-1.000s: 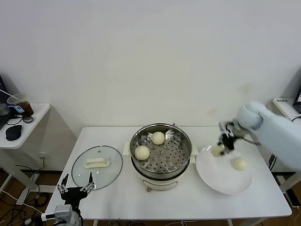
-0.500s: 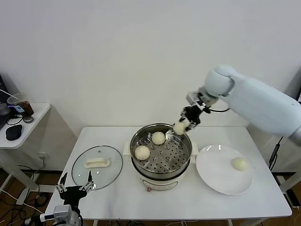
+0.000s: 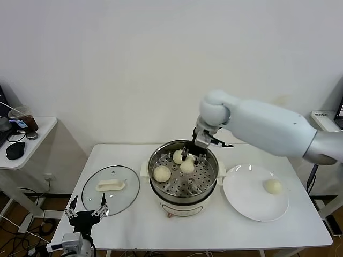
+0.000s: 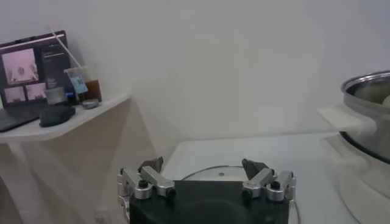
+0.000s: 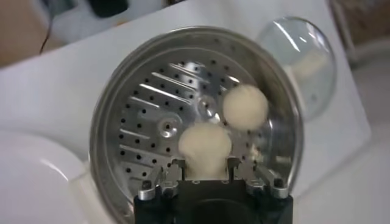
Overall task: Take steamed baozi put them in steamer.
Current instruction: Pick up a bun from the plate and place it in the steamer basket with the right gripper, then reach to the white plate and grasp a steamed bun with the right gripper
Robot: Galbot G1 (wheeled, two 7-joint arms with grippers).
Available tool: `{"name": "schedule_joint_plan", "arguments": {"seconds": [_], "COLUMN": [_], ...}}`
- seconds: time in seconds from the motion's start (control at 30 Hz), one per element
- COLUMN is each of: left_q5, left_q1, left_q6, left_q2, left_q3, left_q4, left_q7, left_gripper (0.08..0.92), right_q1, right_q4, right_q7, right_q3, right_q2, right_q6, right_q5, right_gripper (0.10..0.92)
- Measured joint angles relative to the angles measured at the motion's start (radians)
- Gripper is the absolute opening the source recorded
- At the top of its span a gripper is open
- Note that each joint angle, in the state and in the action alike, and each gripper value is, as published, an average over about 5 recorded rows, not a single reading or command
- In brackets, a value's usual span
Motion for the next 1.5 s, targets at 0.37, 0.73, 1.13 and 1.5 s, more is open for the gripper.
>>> {"name": "schedule_joint_plan", "arguments": {"seconds": [0.37,0.73,1.13,1.5], "left_q5": [0.001,-0.003,-0.007,-0.008], "left_q1": [0.005,-0.004,-0.017,-0.023], "left_q6": [0.0,0.0,0.0,0.003], "left_q2": [-0.005,-0.006,-0.003,-0.001], "left_q3": [0.0,0.0,0.001,0.005], "left_q4": [-0.005,0.0,0.013,0.017], "left_q7": [0.0,0.001,0.003,0.01], "left_gripper": [0.823,0.823,0.823,0.823], "right_q1": [-0.032,-0.047,-0.016,0.014], "right_q4": [0.038,0.053,0.062,0.049], "right_q7": [0.024,0.038,0.012,0.003], "right_q3": [-0.073,-0.102,-0.08,0.023], "right_q2": [0.051,0.082,0.072,-0.04], "right_q6": [0.123,0.138,0.105,-0.033], "right_q5": [-0.07,-0.101,-0.081,0.04], "right_gripper": [0.433,0.473,0.791,0.823]}}
